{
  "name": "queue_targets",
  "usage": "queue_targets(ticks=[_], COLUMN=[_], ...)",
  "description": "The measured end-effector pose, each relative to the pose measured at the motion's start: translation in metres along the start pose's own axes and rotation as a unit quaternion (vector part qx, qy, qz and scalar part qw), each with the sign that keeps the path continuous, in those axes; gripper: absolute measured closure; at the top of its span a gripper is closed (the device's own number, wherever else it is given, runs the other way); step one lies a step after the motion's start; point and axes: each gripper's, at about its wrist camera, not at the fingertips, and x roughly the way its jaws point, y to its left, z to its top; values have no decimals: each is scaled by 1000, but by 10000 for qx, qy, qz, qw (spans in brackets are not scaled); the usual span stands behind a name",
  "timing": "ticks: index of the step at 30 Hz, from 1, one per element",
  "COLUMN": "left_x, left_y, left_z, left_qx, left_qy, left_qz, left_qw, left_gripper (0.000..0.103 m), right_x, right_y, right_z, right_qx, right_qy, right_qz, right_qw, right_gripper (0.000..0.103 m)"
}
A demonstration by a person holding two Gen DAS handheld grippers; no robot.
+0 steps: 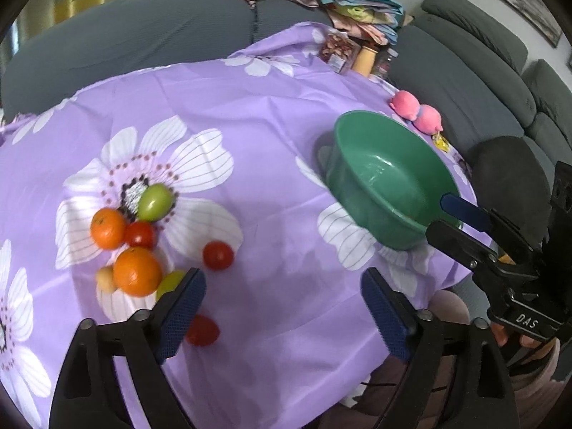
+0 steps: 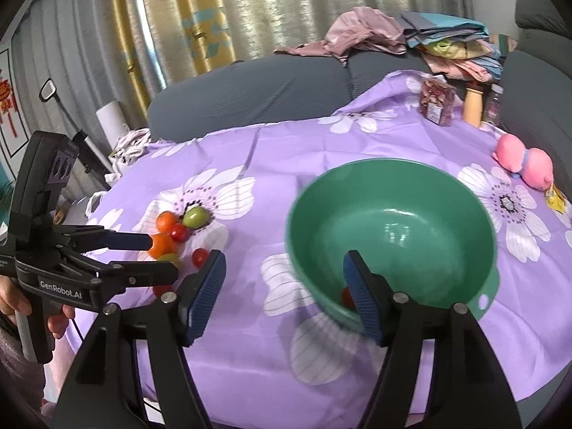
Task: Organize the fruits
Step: 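Move both open tools back from the bowl to the fruit cluster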
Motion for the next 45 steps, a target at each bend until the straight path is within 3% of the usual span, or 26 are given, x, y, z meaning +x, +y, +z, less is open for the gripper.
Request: queue_targets(ticks=[4, 10, 31, 45], left_x=[-5, -14, -33, -18], left_y=[11, 25, 81, 74], left_z=[-7, -17, -62, -69], left_qx=[-154, -325, -1003, -664], left_qy=[-45, -116, -156, 27], left_qz=[39, 54, 309, 304], left_qw=[9999, 9994, 9944, 9973], left_gripper=[4, 4, 4, 4], right_x=[2, 6, 35, 54], right_y=[16, 42, 89, 88], right_z=[-2, -5, -15, -17], right_qx=[-136, -439, -748, -728], right_qy=[66, 202, 722, 993], right_qz=[130, 343, 602, 578], right_qw=[9998, 9982, 9928, 9907], right_gripper=[24, 18, 18, 18])
